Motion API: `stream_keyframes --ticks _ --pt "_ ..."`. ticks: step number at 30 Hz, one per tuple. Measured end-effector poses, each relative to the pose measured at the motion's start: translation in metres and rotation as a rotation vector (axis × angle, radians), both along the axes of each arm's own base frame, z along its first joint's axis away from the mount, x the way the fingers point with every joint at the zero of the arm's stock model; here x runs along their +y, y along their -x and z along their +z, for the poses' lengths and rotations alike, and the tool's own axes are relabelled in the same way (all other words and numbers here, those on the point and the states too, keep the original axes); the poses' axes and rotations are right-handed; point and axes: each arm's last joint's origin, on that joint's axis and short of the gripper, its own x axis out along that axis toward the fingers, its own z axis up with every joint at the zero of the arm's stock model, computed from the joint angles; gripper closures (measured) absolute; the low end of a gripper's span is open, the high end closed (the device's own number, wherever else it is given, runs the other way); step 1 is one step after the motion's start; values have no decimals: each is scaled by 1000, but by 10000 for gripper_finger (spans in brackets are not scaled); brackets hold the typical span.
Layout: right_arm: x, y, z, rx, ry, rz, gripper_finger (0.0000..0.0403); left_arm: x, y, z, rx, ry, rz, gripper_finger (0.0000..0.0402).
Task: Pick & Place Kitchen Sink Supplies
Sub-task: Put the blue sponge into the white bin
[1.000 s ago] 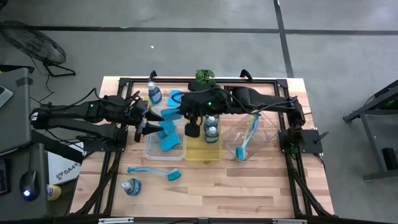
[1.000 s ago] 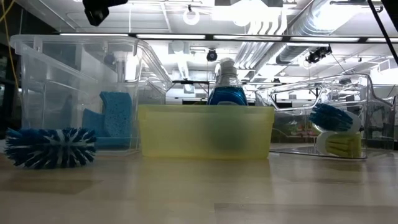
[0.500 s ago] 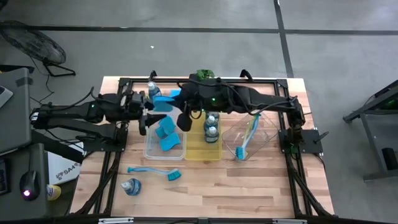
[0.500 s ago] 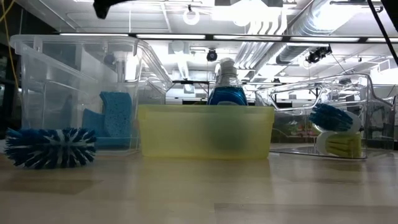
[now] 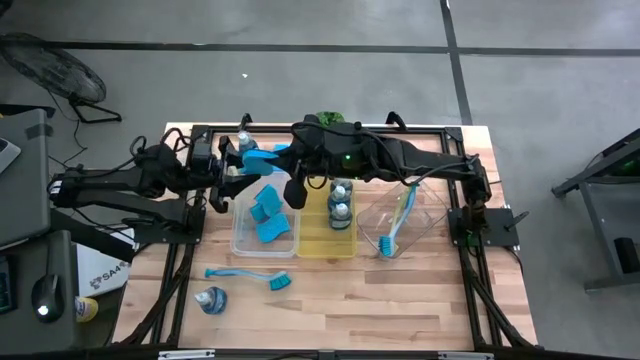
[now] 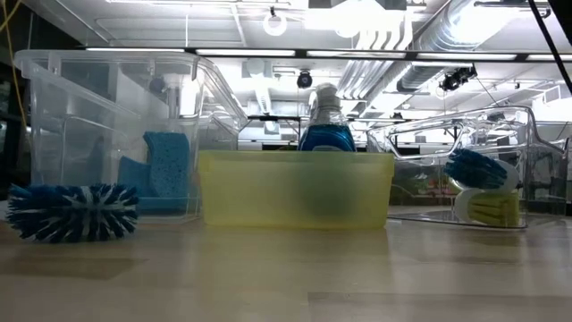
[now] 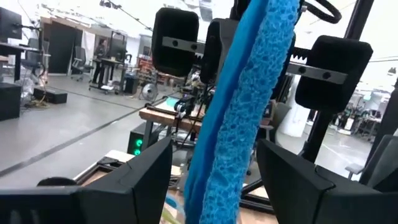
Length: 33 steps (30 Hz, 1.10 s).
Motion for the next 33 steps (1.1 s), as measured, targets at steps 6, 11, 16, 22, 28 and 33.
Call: stream_keyframes --ticks 6,11,16,22,28,33 --pt "0 0 -1 5 -1 9 402 0 6 4 -21 6 -1 175" --pt "0 0 -2 16 -1 11 402 0 11 15 -34 1 0 206" --pt "0 0 -1 15 -1 13 402 0 10 12 22 -2 -10 254" --pt "1 0 -1 16 -3 22 402 -2 3 11 32 -6 -54 287" --pt "1 0 -1 17 -3 21 402 -1 2 10 38 -5 -51 312" --pt "1 1 -3 29 -12 20 402 -1 2 9 46 -15 -47 373"
